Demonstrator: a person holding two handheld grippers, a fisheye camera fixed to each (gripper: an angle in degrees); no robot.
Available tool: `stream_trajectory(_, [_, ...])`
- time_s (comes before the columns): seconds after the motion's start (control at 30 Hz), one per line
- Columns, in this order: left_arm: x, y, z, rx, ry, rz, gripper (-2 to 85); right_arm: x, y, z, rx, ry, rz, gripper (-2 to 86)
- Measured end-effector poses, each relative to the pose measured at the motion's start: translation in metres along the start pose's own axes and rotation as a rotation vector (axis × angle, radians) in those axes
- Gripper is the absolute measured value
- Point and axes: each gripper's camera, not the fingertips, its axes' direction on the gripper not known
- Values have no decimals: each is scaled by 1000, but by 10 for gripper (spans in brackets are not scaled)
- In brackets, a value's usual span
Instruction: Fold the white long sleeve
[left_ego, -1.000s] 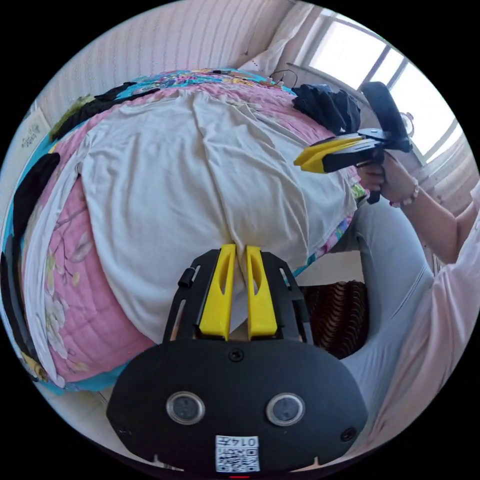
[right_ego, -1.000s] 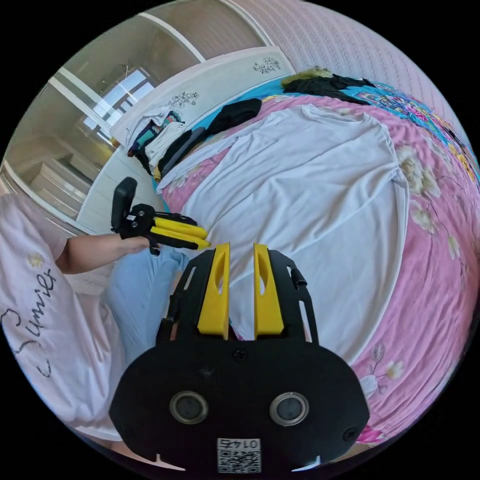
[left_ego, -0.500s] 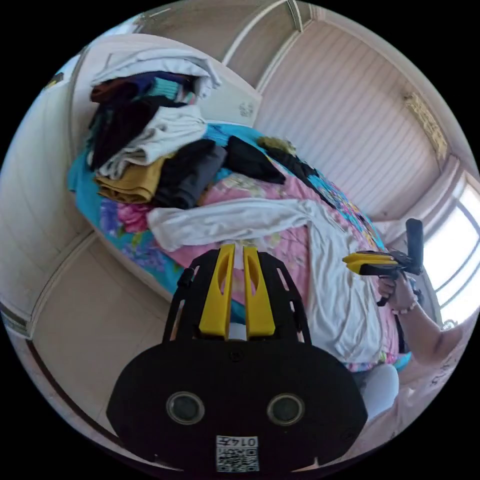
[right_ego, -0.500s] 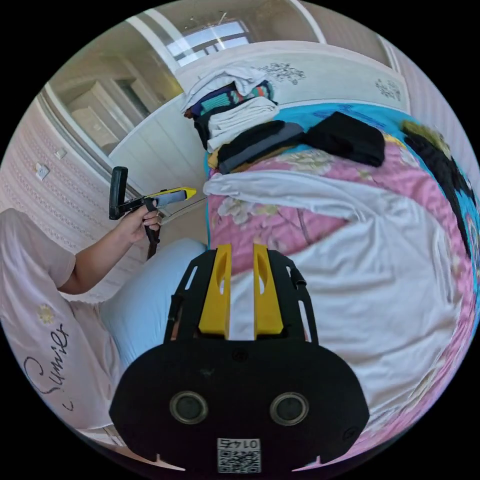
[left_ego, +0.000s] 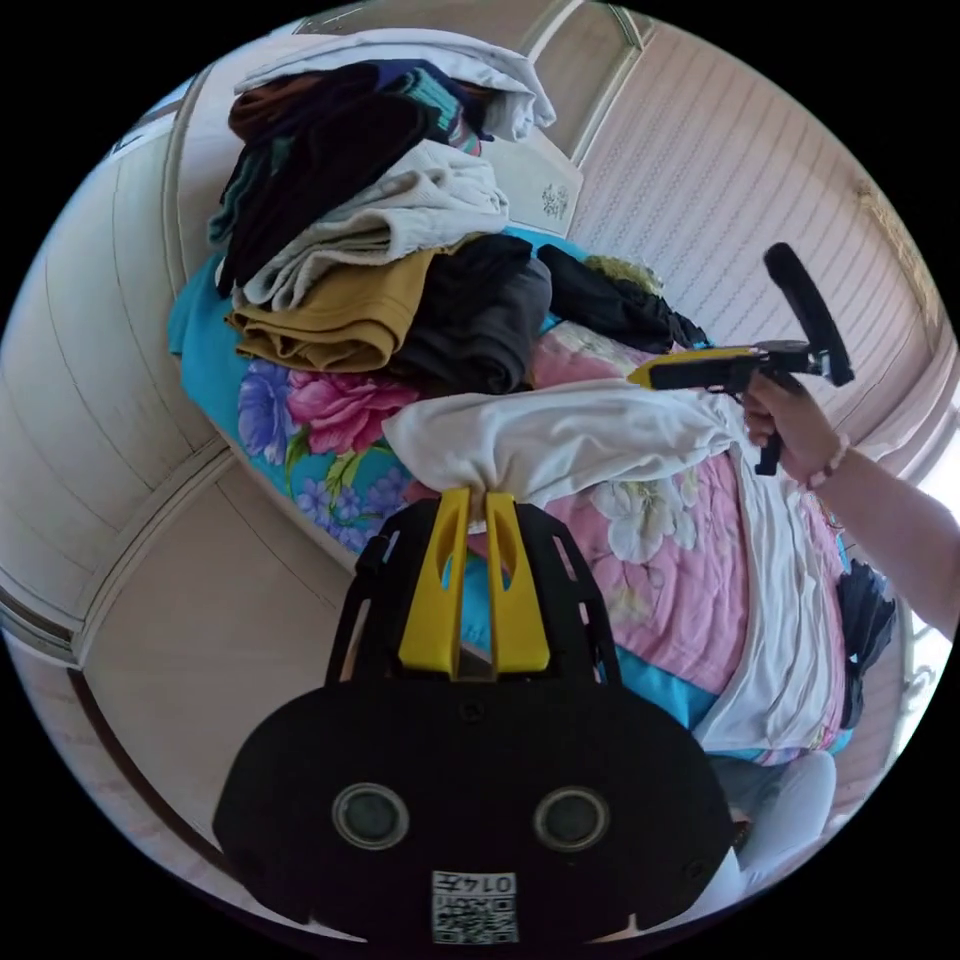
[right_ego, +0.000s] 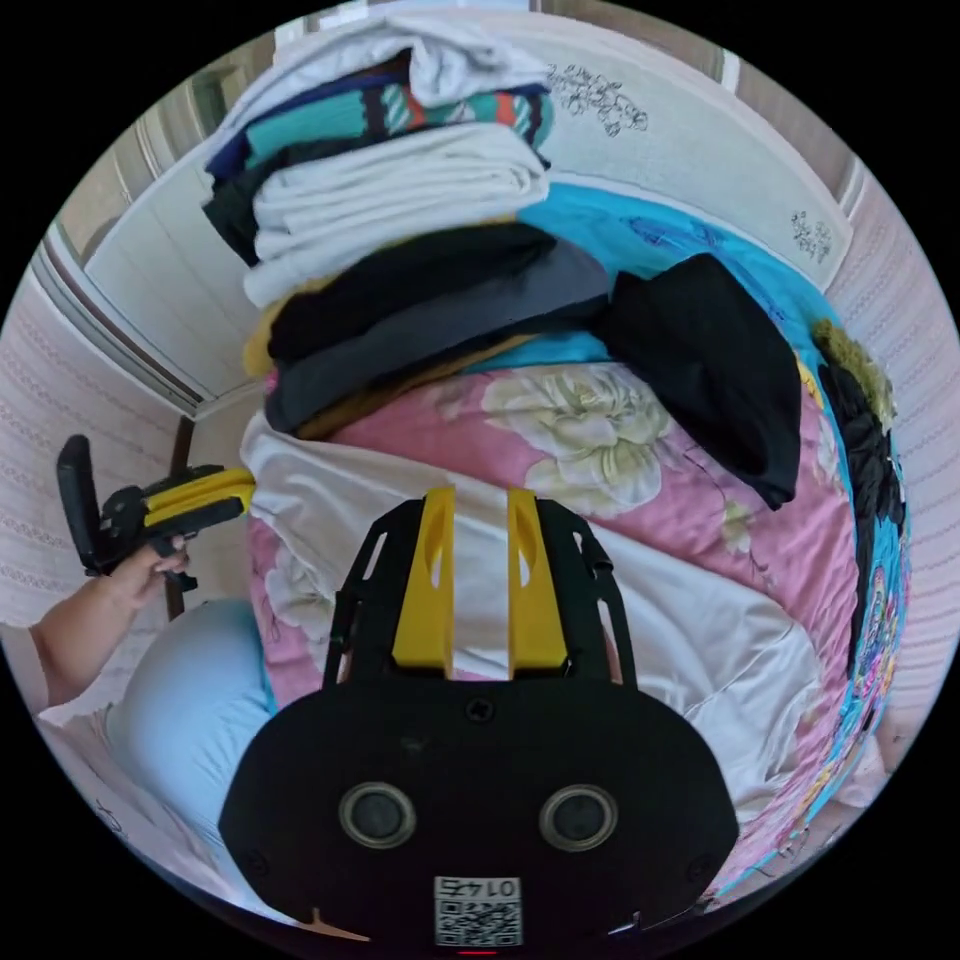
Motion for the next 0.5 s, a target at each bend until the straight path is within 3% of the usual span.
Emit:
stream_trajectory(0.07, [-7,6,-9,7,60,-28,4,9,-4,29,-100,6,-11,28])
stream_trajectory(0.2, [8,14,-40,21,64,31,-8,47,8,2,-47,-84,61,-4])
stream_trajectory(0.3, [52,22,-90,105,108,180,-10,89,46,-55,96,-162,150,-6])
stream_trajectory(0.5, [189,72,-177,337,538,633,-10,177,233,-200,457,-241,439,-1])
